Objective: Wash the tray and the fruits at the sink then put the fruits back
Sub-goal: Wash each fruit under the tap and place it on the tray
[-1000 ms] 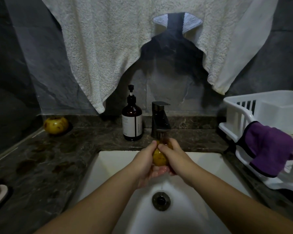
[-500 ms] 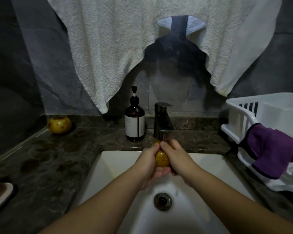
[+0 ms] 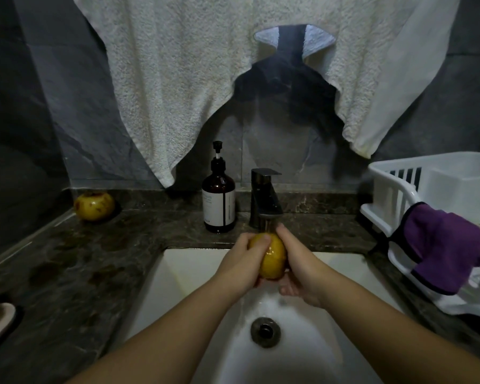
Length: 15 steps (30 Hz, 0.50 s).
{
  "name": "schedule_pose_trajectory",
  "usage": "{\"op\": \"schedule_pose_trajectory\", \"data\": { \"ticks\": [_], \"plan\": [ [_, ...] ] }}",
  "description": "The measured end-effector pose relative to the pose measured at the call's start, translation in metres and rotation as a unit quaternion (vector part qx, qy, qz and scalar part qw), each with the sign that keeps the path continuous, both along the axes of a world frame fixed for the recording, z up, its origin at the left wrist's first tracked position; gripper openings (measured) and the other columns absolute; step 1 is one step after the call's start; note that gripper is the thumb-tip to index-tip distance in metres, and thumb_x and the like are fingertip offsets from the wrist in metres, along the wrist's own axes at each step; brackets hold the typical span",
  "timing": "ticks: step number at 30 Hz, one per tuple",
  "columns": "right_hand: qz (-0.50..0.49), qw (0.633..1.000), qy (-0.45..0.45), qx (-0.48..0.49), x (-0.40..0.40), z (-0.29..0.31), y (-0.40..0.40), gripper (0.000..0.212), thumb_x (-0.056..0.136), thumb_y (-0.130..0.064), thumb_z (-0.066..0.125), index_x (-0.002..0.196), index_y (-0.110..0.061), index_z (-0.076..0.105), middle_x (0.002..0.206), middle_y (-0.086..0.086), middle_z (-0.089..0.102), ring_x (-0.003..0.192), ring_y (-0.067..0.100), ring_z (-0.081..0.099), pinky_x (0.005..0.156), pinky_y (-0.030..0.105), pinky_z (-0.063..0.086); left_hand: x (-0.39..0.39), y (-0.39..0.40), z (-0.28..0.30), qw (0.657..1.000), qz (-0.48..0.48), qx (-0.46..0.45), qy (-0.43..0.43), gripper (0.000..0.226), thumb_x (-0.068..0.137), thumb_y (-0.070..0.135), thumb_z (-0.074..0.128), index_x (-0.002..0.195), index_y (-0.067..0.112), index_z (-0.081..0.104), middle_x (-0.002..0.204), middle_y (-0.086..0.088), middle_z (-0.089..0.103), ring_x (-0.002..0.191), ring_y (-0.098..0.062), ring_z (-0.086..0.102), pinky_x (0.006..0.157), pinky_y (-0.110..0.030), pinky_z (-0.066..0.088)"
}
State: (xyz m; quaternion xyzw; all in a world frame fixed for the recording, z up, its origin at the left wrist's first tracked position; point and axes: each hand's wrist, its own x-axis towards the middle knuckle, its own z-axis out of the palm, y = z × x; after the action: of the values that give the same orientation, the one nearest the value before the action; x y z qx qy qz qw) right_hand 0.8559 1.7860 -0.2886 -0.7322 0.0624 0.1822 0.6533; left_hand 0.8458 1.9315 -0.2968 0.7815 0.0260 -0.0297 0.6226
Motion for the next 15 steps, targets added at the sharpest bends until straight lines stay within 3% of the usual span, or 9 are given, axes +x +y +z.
{"op": "schedule_pose_trajectory", "data": {
  "ticks": [2, 4, 6, 9, 11, 13, 15],
  "plan": [
    [0.0, 0.999, -0.021, -0.026, 0.0015, 0.0003, 0.005, 0.068, 0.089, -0.082, 0.041, 0.121, -0.025, 0.059, 0.093, 0.014, 0.072, 0.071, 0.02, 0.066, 0.052, 0.025, 0.045, 0.002, -0.0034, -0.0015, 1.0, 0.011, 0.012, -0.013, 0.039, 0.097, 0.07, 0.044, 0.12, 0.039, 0.054, 0.111, -0.001, 0.066, 0.095, -0.02, 0.069, 0.084, -0.044, 0.062],
    [-0.012, 0.992, -0.111, -0.062, 0.0028, -0.0007, 0.0069, 0.053, 0.095, -0.072, 0.044, 0.123, -0.028, 0.052, 0.105, 0.011, 0.067, 0.079, 0.02, 0.065, 0.054, 0.026, 0.044, 0.0002, -0.0061, 0.0036, 0.998, 0.001, -0.044, 0.046, 0.05, 0.099, 0.074, 0.035, 0.121, 0.034, 0.057, 0.104, -0.007, 0.071, 0.081, -0.021, 0.072, 0.068, -0.037, 0.061],
    [-0.017, 0.989, -0.132, -0.071, 0.0043, -0.0018, 0.0052, 0.046, 0.097, -0.069, 0.043, 0.124, -0.032, 0.051, 0.11, 0.007, 0.064, 0.088, 0.021, 0.065, 0.059, 0.028, 0.045, 0.0019, -0.0088, 0.0056, 0.996, -0.002, -0.062, 0.063, 0.057, 0.099, 0.075, 0.033, 0.129, 0.032, 0.055, 0.101, -0.012, 0.071, 0.065, -0.019, 0.067, 0.053, -0.029, 0.053],
    [-0.012, 0.996, -0.072, -0.049, 0.002, 0.0002, 0.0042, 0.053, 0.096, -0.075, 0.036, 0.123, -0.032, 0.054, 0.094, 0.007, 0.071, 0.077, 0.02, 0.069, 0.054, 0.026, 0.046, 0.0043, -0.011, 0.0006, 0.997, 0.002, -0.049, 0.06, 0.054, 0.101, 0.072, 0.036, 0.135, 0.033, 0.052, 0.108, -0.006, 0.069, 0.081, -0.021, 0.071, 0.064, -0.031, 0.059],
    [-0.014, 0.983, -0.159, -0.093, 0.0029, 0.0006, 0.0036, 0.042, 0.099, -0.065, 0.042, 0.127, -0.035, 0.052, 0.102, 0.002, 0.068, 0.084, 0.015, 0.068, 0.062, 0.03, 0.052, 0.0011, -0.0092, 0.0039, 0.984, -0.025, -0.111, 0.138, 0.068, 0.097, 0.078, 0.037, 0.121, 0.02, 0.065, 0.087, -0.008, 0.073, 0.066, -0.019, 0.069, 0.056, -0.026, 0.055],
    [-0.013, 0.971, -0.209, -0.118, 0.0039, 0.0012, 0.0017, 0.033, 0.1, -0.061, 0.045, 0.128, -0.044, 0.047, 0.118, 0.0, 0.062, 0.097, 0.014, 0.064, 0.073, 0.033, 0.053, 0.0006, -0.0065, 0.006, 0.98, -0.029, -0.131, 0.147, 0.075, 0.095, 0.081, 0.036, 0.113, 0.015, 0.068, 0.075, -0.01, 0.068, 0.054, -0.017, 0.062, 0.051, -0.023, 0.048],
    [0.012, 0.983, -0.149, -0.11, 0.0004, 0.0035, 0.0021, 0.035, 0.1, -0.068, 0.036, 0.125, -0.045, 0.046, 0.114, 0.005, 0.065, 0.089, 0.019, 0.067, 0.061, 0.028, 0.048, 0.0022, -0.0072, 0.0029, 0.992, -0.005, -0.087, 0.096, 0.063, 0.098, 0.075, 0.038, 0.127, 0.023, 0.059, 0.092, -0.009, 0.07, 0.069, -0.018, 0.066, 0.064, -0.031, 0.055]
  ]
}}
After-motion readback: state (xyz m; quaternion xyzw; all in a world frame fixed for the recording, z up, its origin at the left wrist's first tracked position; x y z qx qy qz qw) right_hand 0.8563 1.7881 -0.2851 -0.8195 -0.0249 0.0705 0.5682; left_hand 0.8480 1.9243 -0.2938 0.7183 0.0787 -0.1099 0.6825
